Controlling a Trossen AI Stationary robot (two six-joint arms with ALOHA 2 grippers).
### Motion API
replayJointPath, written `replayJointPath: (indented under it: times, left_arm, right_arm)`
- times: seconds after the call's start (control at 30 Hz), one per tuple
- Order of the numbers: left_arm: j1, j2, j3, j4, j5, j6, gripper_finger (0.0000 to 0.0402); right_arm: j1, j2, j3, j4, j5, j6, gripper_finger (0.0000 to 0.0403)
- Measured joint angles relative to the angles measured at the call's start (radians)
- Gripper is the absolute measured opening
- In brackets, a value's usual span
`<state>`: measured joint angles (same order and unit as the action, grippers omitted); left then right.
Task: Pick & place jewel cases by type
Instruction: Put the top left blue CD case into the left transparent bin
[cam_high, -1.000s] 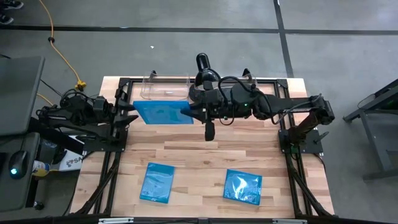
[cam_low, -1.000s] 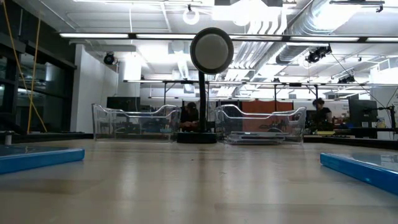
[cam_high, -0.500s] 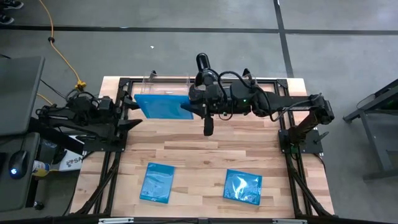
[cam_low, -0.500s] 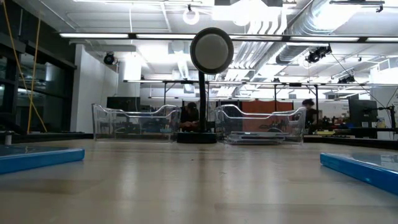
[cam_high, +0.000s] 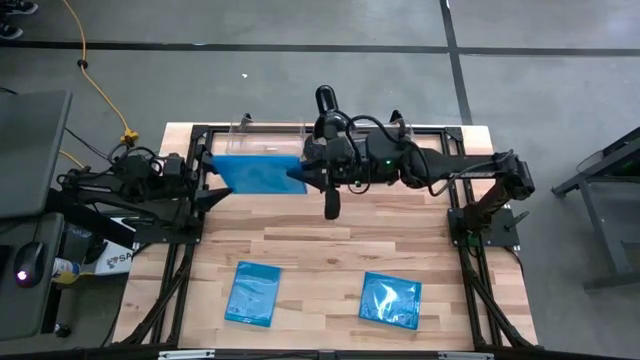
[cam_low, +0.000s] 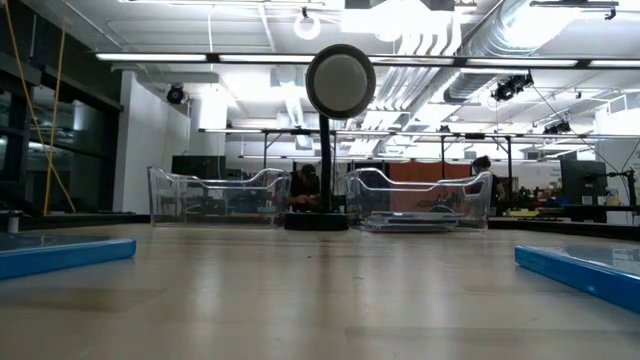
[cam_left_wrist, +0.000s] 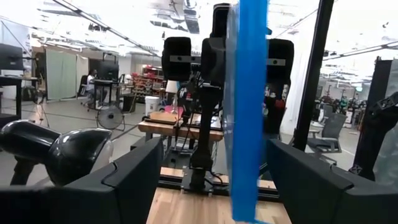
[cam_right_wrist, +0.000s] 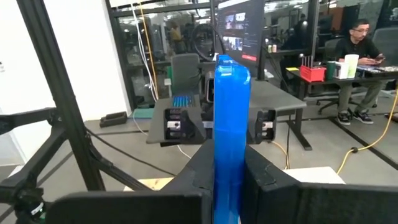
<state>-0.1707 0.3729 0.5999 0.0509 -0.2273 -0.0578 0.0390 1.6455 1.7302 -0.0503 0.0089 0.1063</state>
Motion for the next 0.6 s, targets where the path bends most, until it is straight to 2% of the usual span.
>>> replayJointPath:
  times: [0.13, 0.6]
  left_arm:
    - [0.000, 0.001, 0.000, 0.000, 0.020, -0.004, 0.0274]
    - [0.000, 0.015, 0.000, 0.001, 0.036, -0.018, 0.0204]
  right_arm:
    - [-0.007, 0.000, 0.000, 0.001, -0.001, 0.003, 0.0017]
    - [-0.008, 0.000, 0.000, 0.003, -0.001, 0.002, 0.0017]
